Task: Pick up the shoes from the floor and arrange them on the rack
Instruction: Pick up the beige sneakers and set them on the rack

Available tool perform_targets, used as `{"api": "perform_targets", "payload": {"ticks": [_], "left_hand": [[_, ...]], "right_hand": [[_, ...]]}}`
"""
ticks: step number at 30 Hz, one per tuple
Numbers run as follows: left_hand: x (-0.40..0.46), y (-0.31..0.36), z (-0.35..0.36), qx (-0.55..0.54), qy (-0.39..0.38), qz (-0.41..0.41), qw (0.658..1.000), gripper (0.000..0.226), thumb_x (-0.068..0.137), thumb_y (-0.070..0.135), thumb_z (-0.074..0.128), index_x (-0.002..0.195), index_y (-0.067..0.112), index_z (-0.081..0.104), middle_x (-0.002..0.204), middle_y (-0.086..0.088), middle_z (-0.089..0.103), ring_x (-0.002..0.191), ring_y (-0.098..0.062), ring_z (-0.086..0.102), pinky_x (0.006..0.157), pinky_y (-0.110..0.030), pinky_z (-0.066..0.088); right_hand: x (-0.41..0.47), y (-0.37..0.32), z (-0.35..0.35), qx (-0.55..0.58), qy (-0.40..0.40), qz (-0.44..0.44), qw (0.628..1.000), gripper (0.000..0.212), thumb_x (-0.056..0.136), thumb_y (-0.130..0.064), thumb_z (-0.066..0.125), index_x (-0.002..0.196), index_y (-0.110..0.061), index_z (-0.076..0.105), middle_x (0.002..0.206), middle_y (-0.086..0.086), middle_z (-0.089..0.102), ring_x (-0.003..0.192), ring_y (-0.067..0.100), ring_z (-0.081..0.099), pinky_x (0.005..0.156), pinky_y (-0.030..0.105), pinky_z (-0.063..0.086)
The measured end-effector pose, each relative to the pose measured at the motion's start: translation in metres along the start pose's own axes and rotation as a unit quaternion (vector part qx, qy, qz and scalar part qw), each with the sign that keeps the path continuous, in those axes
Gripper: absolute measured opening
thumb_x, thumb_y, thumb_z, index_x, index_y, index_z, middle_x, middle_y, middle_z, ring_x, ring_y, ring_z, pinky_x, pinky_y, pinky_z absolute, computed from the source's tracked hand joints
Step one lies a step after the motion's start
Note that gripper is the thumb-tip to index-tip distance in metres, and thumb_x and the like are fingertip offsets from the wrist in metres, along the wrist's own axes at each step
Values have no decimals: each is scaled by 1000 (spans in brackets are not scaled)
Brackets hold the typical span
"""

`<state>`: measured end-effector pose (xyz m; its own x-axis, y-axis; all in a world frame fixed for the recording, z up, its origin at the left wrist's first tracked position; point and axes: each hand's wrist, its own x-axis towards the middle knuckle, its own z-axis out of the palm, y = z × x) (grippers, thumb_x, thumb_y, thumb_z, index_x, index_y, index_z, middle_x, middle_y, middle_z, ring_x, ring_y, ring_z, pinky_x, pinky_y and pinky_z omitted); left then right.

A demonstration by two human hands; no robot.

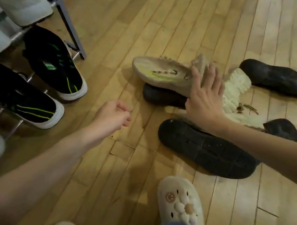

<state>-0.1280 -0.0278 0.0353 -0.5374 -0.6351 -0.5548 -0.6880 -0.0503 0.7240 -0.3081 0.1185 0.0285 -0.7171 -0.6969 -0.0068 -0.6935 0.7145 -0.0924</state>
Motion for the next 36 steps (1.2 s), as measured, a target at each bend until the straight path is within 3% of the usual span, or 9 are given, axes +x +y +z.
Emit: {"api": "perform_targets", "payload": {"ticks": [4,8,14,17,24,26,30,33,36], "left_hand": [[-3,0,4,-25,-13,-4,1000,13,84,5,59,94,13,61,91,-12,72,75,-17,67,69,-30,48],[-5,13,4,-49,-20,18,998,9,88,7,57,94,12,60,94,-12,72,77,-18,67,69,-29,50],[-5,27,4,-58,-28,39,997,10,90,9,53,88,14,61,90,-7,72,81,-18,69,75,-32,53],[-4,31,3,-86,-21,33,995,9,91,11,54,95,11,62,91,-10,72,81,-19,69,75,-33,54],[3,37,-21,-297,68,-63,950,55,96,50,39,136,12,42,114,-12,57,98,-28,63,77,-40,53],[4,26,-29,-277,55,-71,957,60,93,60,37,135,18,42,106,-7,59,99,-28,62,81,-46,53],[0,-5,-29,-172,-47,-103,979,60,85,70,39,117,23,59,111,-4,66,104,-27,62,80,-45,55],[-5,-22,-28,-168,-60,-97,979,50,86,67,42,102,25,65,93,-3,72,87,-23,65,71,-37,54],[-8,-32,-28,-154,-49,-76,984,70,76,72,43,103,12,67,92,-13,70,82,-25,61,68,-35,50]], "right_hand": [[7,10,-7,168,75,37,982,79,91,7,39,151,-28,2,159,16,12,145,35,20,116,51,26],[16,26,-20,443,206,200,849,50,103,-8,31,151,-13,18,152,6,33,139,16,34,117,30,27],[-1,27,-20,518,327,269,743,39,104,-13,29,143,-6,32,123,-6,44,114,5,46,91,5,40],[-5,16,-29,542,352,238,725,35,103,-13,31,137,-6,40,123,-3,49,115,9,50,99,16,42],[2,-5,-32,619,204,264,711,12,103,-25,38,109,-15,41,96,-12,45,99,8,46,92,24,39],[3,-12,-27,609,161,229,742,16,103,-29,39,107,-15,42,94,-10,46,91,6,46,84,23,40],[19,-22,-17,587,77,189,784,26,100,-41,42,104,-18,53,103,-4,54,103,16,52,98,38,47],[36,-27,-13,595,-47,172,784,35,96,-52,44,96,-23,62,113,5,62,111,26,58,99,47,48],[48,-28,-14,609,-92,161,771,39,100,-47,36,111,-17,59,114,0,60,114,21,57,97,40,51]]}}
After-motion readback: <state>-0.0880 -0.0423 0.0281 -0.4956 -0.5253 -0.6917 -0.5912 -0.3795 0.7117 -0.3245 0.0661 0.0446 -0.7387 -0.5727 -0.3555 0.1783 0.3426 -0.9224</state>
